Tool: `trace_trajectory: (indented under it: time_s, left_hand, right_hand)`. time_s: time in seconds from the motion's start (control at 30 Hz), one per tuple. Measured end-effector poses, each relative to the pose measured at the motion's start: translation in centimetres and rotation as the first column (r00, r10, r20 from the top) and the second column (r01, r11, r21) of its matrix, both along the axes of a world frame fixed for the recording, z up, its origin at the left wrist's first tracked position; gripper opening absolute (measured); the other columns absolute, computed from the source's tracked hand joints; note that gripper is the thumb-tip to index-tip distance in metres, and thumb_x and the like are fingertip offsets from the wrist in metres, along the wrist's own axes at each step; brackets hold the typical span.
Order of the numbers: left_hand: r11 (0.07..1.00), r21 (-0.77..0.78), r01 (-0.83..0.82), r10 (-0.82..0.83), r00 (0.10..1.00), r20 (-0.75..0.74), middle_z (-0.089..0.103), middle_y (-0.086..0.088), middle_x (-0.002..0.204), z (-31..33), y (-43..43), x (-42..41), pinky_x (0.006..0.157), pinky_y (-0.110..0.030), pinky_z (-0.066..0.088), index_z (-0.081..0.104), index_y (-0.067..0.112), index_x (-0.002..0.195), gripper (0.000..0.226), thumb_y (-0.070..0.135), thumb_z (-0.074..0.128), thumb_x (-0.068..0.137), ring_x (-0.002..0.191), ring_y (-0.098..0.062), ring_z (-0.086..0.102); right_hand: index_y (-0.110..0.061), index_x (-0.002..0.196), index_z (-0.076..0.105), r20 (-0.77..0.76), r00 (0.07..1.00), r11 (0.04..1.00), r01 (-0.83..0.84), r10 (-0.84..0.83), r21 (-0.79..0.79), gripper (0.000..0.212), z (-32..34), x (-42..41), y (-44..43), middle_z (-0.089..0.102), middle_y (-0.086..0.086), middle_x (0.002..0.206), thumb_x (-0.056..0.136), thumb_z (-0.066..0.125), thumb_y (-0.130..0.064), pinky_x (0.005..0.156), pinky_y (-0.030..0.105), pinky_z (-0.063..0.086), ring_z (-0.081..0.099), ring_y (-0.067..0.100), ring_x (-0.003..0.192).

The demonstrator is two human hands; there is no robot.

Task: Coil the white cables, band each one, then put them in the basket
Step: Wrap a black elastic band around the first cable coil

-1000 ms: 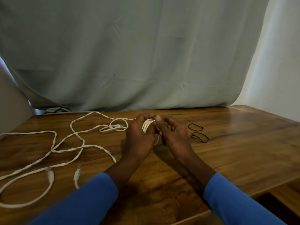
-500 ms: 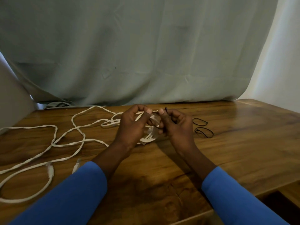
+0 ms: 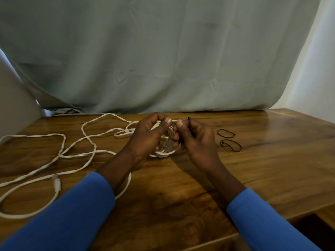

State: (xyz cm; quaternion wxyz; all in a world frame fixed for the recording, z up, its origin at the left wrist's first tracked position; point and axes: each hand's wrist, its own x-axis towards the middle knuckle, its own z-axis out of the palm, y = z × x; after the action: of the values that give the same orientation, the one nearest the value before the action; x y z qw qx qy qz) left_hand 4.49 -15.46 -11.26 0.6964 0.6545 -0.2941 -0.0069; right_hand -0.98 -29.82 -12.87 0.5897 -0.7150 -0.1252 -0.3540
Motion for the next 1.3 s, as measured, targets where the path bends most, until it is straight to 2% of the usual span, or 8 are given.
trace_trajectory:
  time_s: [0.23, 0.33, 0.5, 0.67, 0.87, 1.0, 1.13, 1.3]
  left_hand:
    - [0.974, -0.108, 0.200, -0.217, 0.960, -0.180, 0.061, 0.005, 0.071, 0.3, 0.4, 0.1, 0.038, -0.016, 0.030, 0.070, 0.026, 0.080, 0.015, 0.034, 0.068, 0.092, 0.043, -0.003, 0.037]
    - [0.957, -0.121, 0.264, -0.284, 0.937, -0.201, 0.059, 0.004, 0.071, 0.3, 0.9, 0.3, 0.037, -0.015, 0.029, 0.073, 0.025, 0.075, 0.012, 0.034, 0.072, 0.083, 0.041, -0.002, 0.034]
    - [0.973, -0.170, 0.155, -0.195, 0.947, -0.255, 0.052, 0.002, 0.067, -0.2, 0.8, 0.7, 0.035, -0.015, 0.030, 0.076, 0.020, 0.076, 0.011, 0.030, 0.074, 0.082, 0.042, -0.004, 0.033]
    - [0.975, -0.211, 0.068, -0.136, 0.935, -0.328, 0.049, 0.002, 0.063, -0.3, 0.6, 1.1, 0.032, -0.015, 0.027, 0.071, 0.016, 0.078, 0.019, 0.019, 0.068, 0.096, 0.040, -0.003, 0.031]
    - [0.979, -0.202, 0.028, -0.101, 0.928, -0.359, 0.048, 0.002, 0.064, -0.1, 0.6, 1.0, 0.033, -0.016, 0.026, 0.069, 0.014, 0.080, 0.018, 0.023, 0.072, 0.094, 0.042, -0.004, 0.031]
    - [0.978, -0.201, 0.048, -0.122, 0.921, -0.370, 0.049, 0.002, 0.065, 0.0, 0.7, 0.9, 0.033, -0.016, 0.026, 0.071, 0.015, 0.078, 0.019, 0.026, 0.072, 0.094, 0.042, -0.003, 0.032]
    - [0.974, -0.201, 0.102, -0.174, 0.907, -0.384, 0.050, 0.002, 0.068, -0.1, 0.8, 1.0, 0.035, -0.016, 0.025, 0.074, 0.021, 0.067, 0.028, 0.028, 0.072, 0.094, 0.041, -0.003, 0.032]
    - [0.975, -0.205, 0.085, -0.162, 0.903, -0.397, 0.049, 0.002, 0.067, 0.0, 0.7, 0.9, 0.035, -0.016, 0.024, 0.070, 0.021, 0.067, 0.029, 0.028, 0.070, 0.095, 0.041, -0.004, 0.031]
  right_hand:
    - [-0.014, 0.079, 0.070, 0.005, 1.000, 0.999, 0.004, -0.004, -0.045, 0.024, -0.1, 0.0, -0.1, 0.065, -0.002, 0.065, 0.102, 0.063, -0.017, 0.056, 0.027, 0.046, 0.060, 0.010, 0.060]
    - [-0.006, 0.081, 0.072, 0.038, 0.998, 0.991, 0.051, -0.047, -0.123, 0.024, -0.5, 0.0, -0.1, 0.062, 0.010, 0.064, 0.101, 0.065, -0.018, 0.054, 0.034, 0.044, 0.056, 0.016, 0.059]
    - [-0.007, 0.098, 0.076, -0.014, 1.000, 1.000, 0.003, -0.003, -0.008, 0.015, -0.2, -0.3, 0.3, 0.072, 0.004, 0.074, 0.097, 0.070, -0.021, 0.058, 0.034, 0.054, 0.065, 0.016, 0.064]
    - [-0.001, 0.104, 0.071, -0.076, 0.987, 0.969, -0.125, 0.144, 0.211, 0.027, 0.3, -0.5, -0.2, 0.066, 0.006, 0.071, 0.101, 0.059, -0.025, 0.051, 0.024, 0.045, 0.057, 0.014, 0.056]
    - [-0.004, 0.101, 0.074, -0.045, 0.982, 0.969, -0.174, 0.184, 0.176, 0.035, 0.5, -0.9, 0.0, 0.065, -0.006, 0.068, 0.096, 0.058, -0.034, 0.055, 0.024, 0.044, 0.056, 0.006, 0.062]
    - [0.004, 0.102, 0.072, -0.016, 0.992, 0.989, -0.126, 0.128, 0.081, 0.019, 0.4, -0.9, 0.1, 0.072, -0.005, 0.079, 0.099, 0.063, -0.012, 0.062, 0.014, 0.048, 0.062, -0.001, 0.066]
    - [-0.011, 0.089, 0.068, -0.079, 0.996, 0.996, -0.041, 0.047, 0.084, 0.016, 0.2, -0.7, -0.1, 0.064, -0.006, 0.066, 0.103, 0.059, -0.016, 0.054, 0.013, 0.043, 0.056, -0.001, 0.057]
    - [-0.010, 0.106, 0.074, -0.087, 0.995, 0.995, -0.038, 0.045, 0.090, 0.011, -0.2, -0.5, -0.1, 0.073, 0.001, 0.074, 0.095, 0.069, -0.011, 0.055, 0.018, 0.049, 0.063, 0.004, 0.061]
